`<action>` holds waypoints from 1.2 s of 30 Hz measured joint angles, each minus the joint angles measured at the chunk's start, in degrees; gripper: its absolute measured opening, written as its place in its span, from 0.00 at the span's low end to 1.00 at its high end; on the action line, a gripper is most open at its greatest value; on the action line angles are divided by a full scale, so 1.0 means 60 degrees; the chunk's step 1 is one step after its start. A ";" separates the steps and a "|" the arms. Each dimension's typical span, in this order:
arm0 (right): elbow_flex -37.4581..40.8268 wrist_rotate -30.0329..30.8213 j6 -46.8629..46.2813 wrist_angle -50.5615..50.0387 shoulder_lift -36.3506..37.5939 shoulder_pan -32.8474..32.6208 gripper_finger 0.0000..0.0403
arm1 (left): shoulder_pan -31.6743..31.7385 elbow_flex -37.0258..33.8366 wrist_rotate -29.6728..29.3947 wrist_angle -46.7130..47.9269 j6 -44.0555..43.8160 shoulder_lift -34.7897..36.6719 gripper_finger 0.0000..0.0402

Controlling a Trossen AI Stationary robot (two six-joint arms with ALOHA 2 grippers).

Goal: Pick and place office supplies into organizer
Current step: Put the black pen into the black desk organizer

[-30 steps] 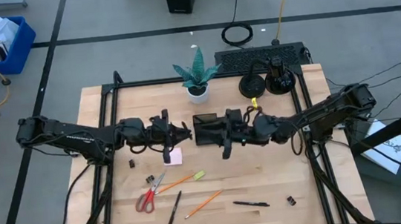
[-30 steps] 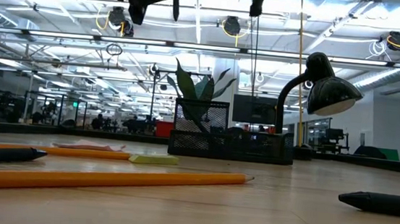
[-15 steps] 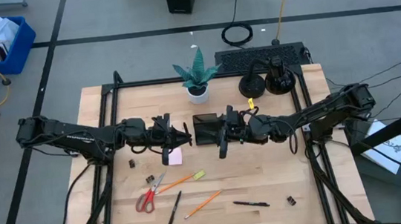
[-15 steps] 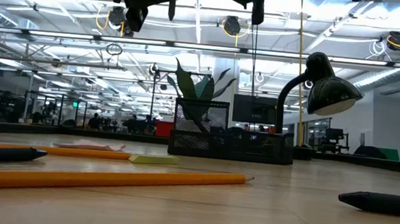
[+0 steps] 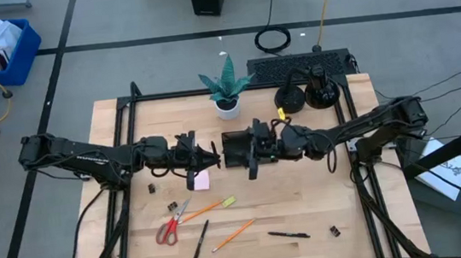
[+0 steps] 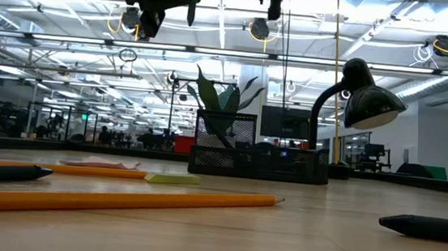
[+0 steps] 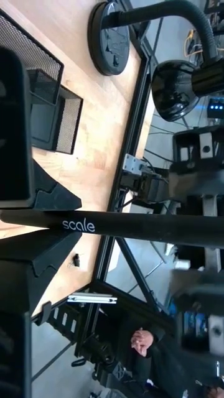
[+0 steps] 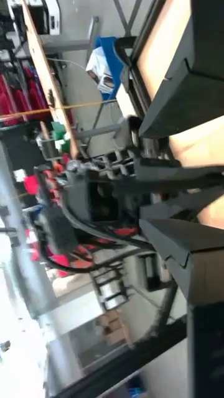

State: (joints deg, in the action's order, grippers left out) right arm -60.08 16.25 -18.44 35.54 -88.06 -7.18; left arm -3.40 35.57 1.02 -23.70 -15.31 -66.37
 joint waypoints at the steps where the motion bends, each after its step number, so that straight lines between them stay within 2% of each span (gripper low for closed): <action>1: -0.0188 -0.0025 0.0032 -0.0154 -0.0125 -0.0003 0.52 | 0.0000 0.0000 0.0000 0.0002 0.0000 0.0000 0.08; 10: -0.0258 0.0242 -0.0461 -0.0249 -0.0333 0.0038 0.56 | 0.0000 0.0000 -0.0035 0.0004 -0.0025 0.0000 0.07; 13: -0.0254 -0.0038 -0.0505 -0.0206 -0.0333 0.0131 0.57 | 0.0000 0.0000 -0.0036 0.0015 -0.0029 0.0000 0.07; 21: -0.0398 -0.0751 -0.1077 -0.0268 -0.0819 0.0331 0.54 | 0.0004 0.0000 -0.0035 0.0000 -0.0020 0.0000 0.08; 29: -0.0862 -0.0720 -0.0788 -0.0115 -0.1025 0.0369 0.53 | 0.0000 0.0000 -0.0090 0.0048 -0.0017 0.0000 0.07; 36: -0.0909 -0.0747 -0.1050 -0.0324 -0.1022 0.0574 0.49 | 0.0000 0.0000 -0.0091 0.0062 -0.0023 0.0000 0.08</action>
State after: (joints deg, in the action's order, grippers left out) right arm -65.54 11.77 -24.74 33.60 -94.19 -3.73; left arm -3.40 35.57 0.47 -23.33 -15.45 -66.37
